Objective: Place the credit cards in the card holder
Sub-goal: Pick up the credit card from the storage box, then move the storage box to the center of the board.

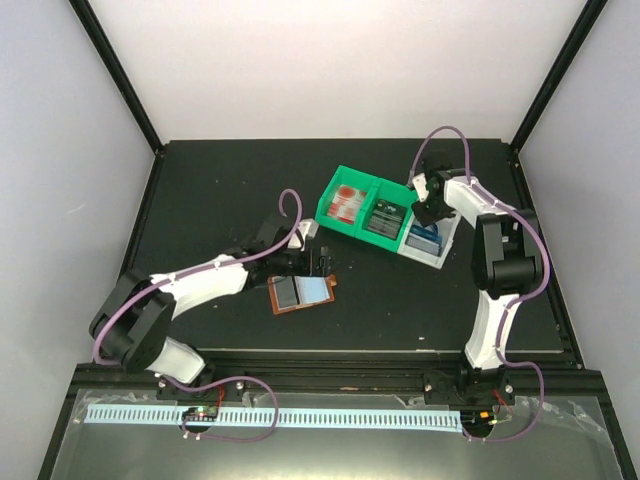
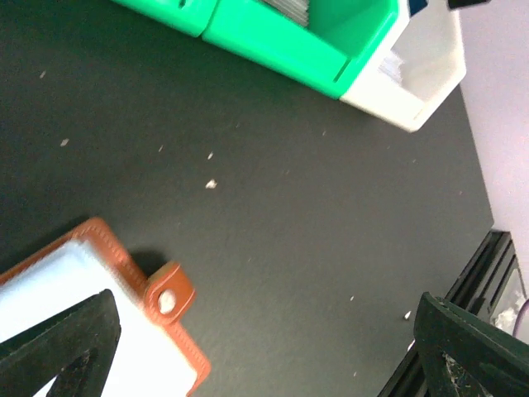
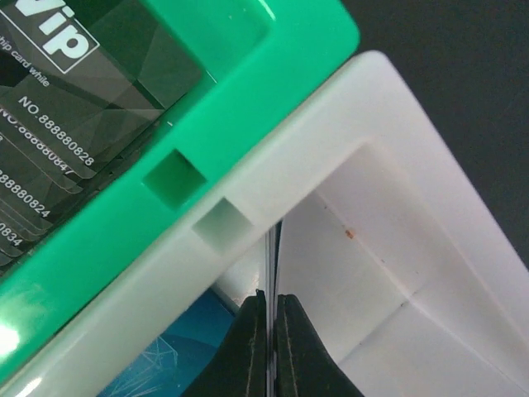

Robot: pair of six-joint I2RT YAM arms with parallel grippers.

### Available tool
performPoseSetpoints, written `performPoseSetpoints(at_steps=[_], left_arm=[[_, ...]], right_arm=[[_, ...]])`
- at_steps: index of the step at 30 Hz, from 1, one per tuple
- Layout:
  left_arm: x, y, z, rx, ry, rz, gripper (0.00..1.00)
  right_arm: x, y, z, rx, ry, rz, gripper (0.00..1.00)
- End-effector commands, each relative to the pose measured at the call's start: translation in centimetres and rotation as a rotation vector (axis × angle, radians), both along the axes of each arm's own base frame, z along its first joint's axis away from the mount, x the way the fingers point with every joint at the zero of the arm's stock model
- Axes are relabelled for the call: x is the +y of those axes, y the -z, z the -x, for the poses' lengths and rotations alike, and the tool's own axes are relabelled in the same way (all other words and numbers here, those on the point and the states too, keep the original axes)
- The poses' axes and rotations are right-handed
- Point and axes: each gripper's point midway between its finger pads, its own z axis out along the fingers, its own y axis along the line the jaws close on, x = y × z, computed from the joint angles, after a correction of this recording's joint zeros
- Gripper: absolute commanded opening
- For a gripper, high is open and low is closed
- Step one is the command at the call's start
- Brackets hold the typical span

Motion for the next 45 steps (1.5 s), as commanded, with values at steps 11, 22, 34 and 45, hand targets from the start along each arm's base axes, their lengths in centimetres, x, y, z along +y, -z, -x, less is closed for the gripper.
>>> performPoseSetpoints(at_steps=[11, 22, 34, 45], left_arm=[[-8.7, 0.4, -5.4, 0.083, -0.246, 0.078, 0.99], [-11.1, 4.8, -9.2, 0.175, -0.565, -0.023, 0.99], [-11.1, 8.5, -11.0, 0.204, -0.677, -0.183, 0.96], [-7.1, 11.6, -9.0, 0.140, -0.580, -0.409, 0.64]], right_arm=[[-0.8, -3.9, 1.0, -0.053, 0.146, 0.025, 0.03], [-0.7, -4.0, 1.4, -0.047, 0.198, -0.001, 0.05], [-0.4, -4.4, 1.7, -0.035, 0.175, -0.009, 0.06], [0.1, -4.9, 2.9, -0.011, 0.160, -0.043, 0.07]])
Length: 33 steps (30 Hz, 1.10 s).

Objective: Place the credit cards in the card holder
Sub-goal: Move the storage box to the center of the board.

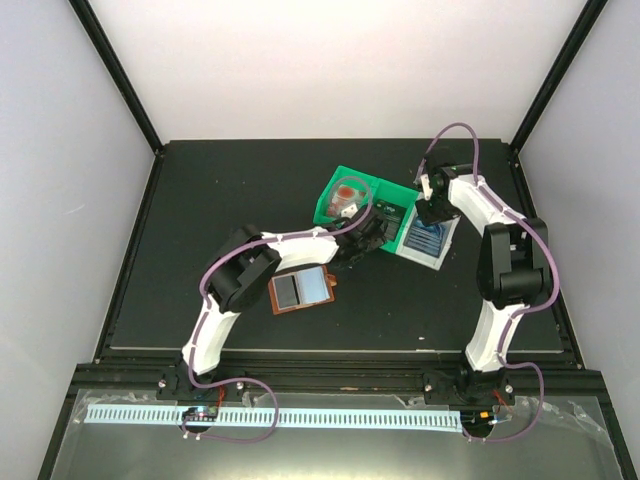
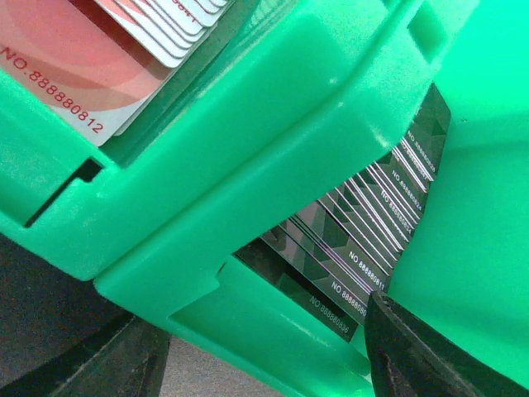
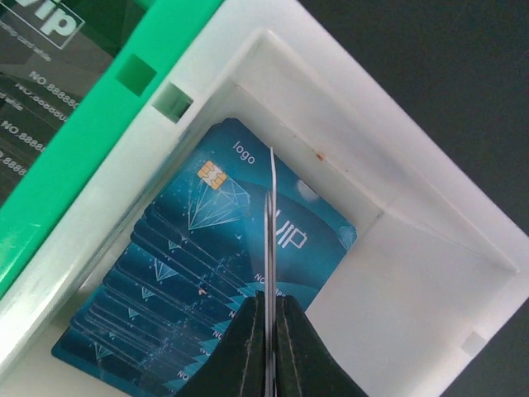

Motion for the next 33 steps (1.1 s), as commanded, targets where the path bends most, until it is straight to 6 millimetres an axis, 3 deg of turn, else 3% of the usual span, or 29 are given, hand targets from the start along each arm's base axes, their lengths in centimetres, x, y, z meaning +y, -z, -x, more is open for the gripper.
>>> performPoseSetpoints(at_steps=[1, 5, 12, 15, 19, 23, 26, 28, 33], left_arm=[[4.9, 4.8, 3.1, 0.078, 0.066, -0.250, 0.63], [6.3, 4.7, 3.7, 0.047, 0.136, -0.308, 0.56], [9.2, 4.3, 4.7, 0.014, 0.230, -0.350, 0.55], [9.1, 3.1, 4.7, -0.014, 0.277, -0.322, 0.57], [8.2, 0.8, 4.8, -0.070, 0.359, -0.272, 0.62], [7.5, -1.9, 5.2, -0.121, 0.413, -0.218, 0.70], [7.2, -3.6, 5.5, -0.147, 0.437, -0.194, 0.73], [7.2, -4.3, 5.7, -0.158, 0.446, -0.181, 0.75], [6.9, -4.9, 6.1, -0.158, 0.464, -0.150, 0.77]], right_arm=[[0.8, -2.4, 0.5, -0.035, -0.017, -0.045, 0.08], [1.6, -3.3, 1.4, -0.024, -0.009, -0.104, 0.08], [4.3, -3.3, 4.0, -0.008, 0.024, -0.252, 0.09], [7.1, -3.0, 5.4, -0.002, 0.012, -0.289, 0.11], [8.8, -3.2, 6.7, -0.020, 0.035, -0.318, 0.11], [8.8, -4.5, 7.6, -0.081, 0.051, -0.347, 0.02], [7.5, -4.3, 8.1, -0.101, 0.073, -0.293, 0.01], [6.6, -3.3, 8.6, -0.095, 0.087, -0.234, 0.04], [6.7, -1.0, 10.0, -0.073, 0.075, -0.165, 0.29]])
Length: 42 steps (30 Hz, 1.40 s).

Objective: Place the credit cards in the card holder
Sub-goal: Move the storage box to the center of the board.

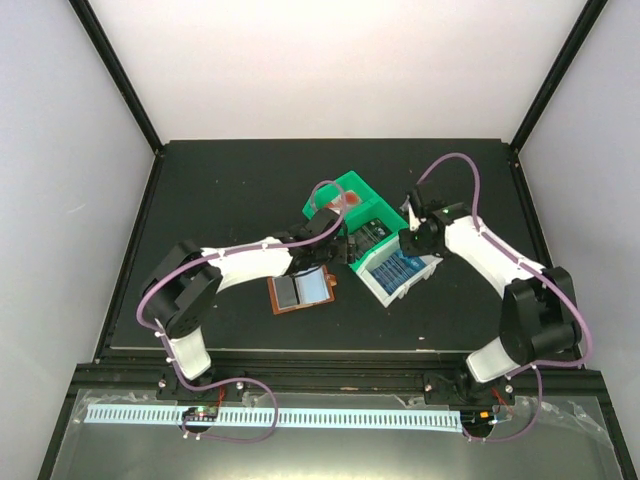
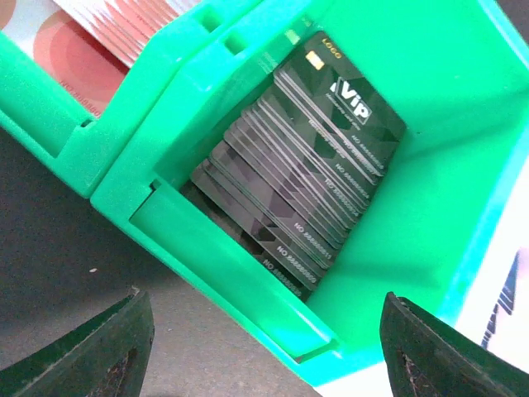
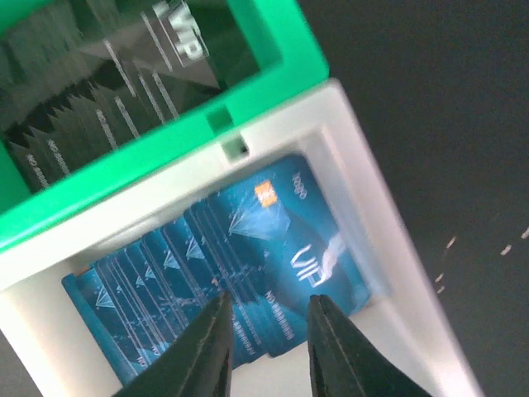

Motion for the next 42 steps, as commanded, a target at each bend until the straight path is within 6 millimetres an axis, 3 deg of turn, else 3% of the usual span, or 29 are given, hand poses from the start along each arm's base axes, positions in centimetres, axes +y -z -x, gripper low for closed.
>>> performPoseSetpoints(at_steps=[1, 4, 15, 23, 27, 30, 37, 42], left_arm=[[-0.5, -0.6, 0.9, 0.011, 0.059, 0.019, 0.77], [-0.7, 0.5, 0.8, 0.038, 0.056, 0.026, 0.77], [0.6, 3.9, 1.3, 0.114, 0.020, -0.013, 0.78], [1.9, 5.7, 1.7, 0.152, -0.003, -0.061, 0.76], [2.4, 6.4, 1.8, 0.169, -0.011, -0.071, 0.75], [2.1, 5.5, 1.8, 0.151, 0.007, -0.032, 0.75], [0.0, 0.1, 0.9, 0.044, 0.057, 0.129, 0.81], [-1.3, -0.3, 0.8, 0.070, 0.064, 0.198, 0.82]], right_arm=[[-0.2, 1.8, 0.6, -0.009, 0.020, 0.071, 0.33], [-0.2, 2.7, 0.5, -0.009, 0.024, 0.072, 0.40], [0.1, 6.2, 0.1, 0.023, -0.013, 0.187, 0.46], [-1.1, 7.8, -0.1, 0.048, 0.008, 0.285, 0.45], [-0.9, 7.6, -0.2, 0.049, 0.016, 0.268, 0.44], [0.0, 6.6, -0.4, 0.034, 0.014, 0.214, 0.44], [0.3, 4.7, -1.2, 0.002, 0.032, 0.201, 0.44], [-0.1, 5.0, -1.1, 0.026, 0.056, 0.223, 0.41]])
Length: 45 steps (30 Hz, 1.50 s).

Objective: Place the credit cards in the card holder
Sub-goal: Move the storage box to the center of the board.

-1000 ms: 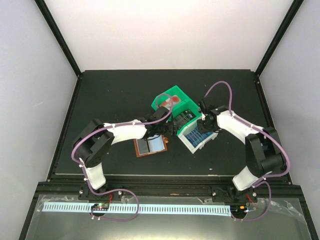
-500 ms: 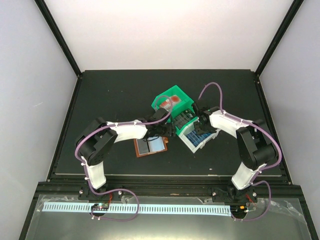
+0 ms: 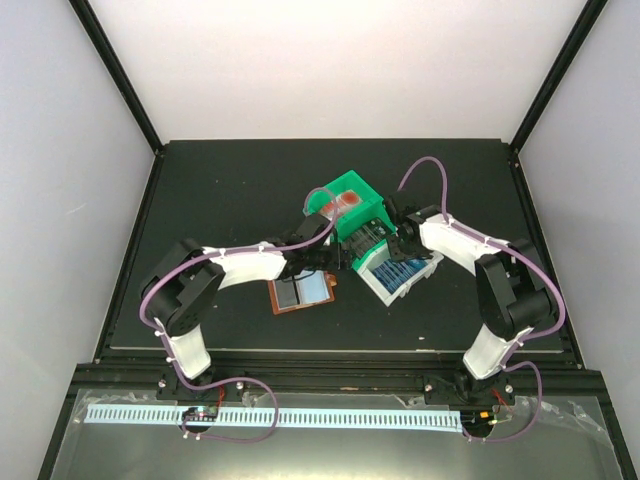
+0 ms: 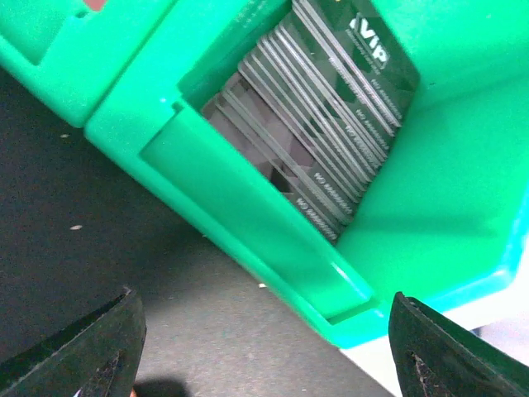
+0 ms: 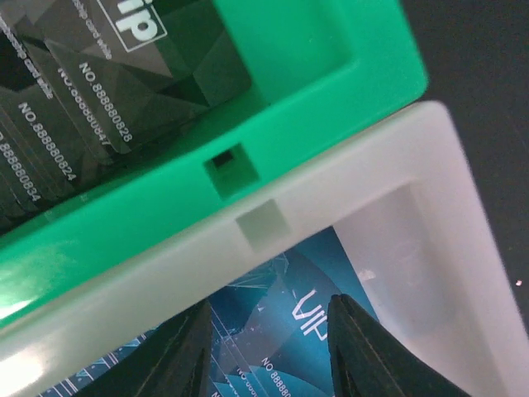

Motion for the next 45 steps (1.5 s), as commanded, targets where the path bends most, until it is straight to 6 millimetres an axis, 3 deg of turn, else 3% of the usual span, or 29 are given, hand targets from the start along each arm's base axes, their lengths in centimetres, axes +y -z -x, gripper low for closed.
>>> performPoseSetpoints(at_steps=[1, 6, 15, 20, 25, 31, 40, 45], left_arm=[[-1.9, -2.1, -0.8, -0.004, 0.007, 0.111, 0.83], [-1.8, 0.4, -1.0, 0.068, -0.036, 0.072, 0.83], [-1.8, 2.8, -1.5, 0.126, -0.079, 0.025, 0.85], [-0.1, 4.0, -1.5, 0.138, -0.132, -0.058, 0.78], [0.7, 4.5, -1.2, 0.142, -0.143, -0.081, 0.74], [0.7, 4.6, -1.2, 0.143, -0.136, -0.081, 0.73], [0.6, 4.6, -1.2, 0.145, -0.130, -0.080, 0.73], [0.6, 4.7, -1.2, 0.146, -0.128, -0.083, 0.73]], right_arm=[[-0.5, -0.4, -0.3, -0.007, 0.041, 0.018, 0.40], [0.5, 0.7, 0.2, 0.036, -0.007, -0.025, 0.42], [0.6, 2.2, 0.3, 0.073, -0.029, -0.016, 0.46], [-0.1, 2.2, 0.2, 0.068, -0.016, 0.026, 0.44], [-0.3, 1.6, 0.2, 0.068, 0.001, 0.002, 0.42], [0.1, 1.5, 0.5, 0.099, 0.001, -0.082, 0.43], [-0.9, 1.4, 0.5, 0.113, 0.045, -0.107, 0.43], [-0.6, 1.1, 0.3, 0.112, 0.058, -0.134, 0.36]])
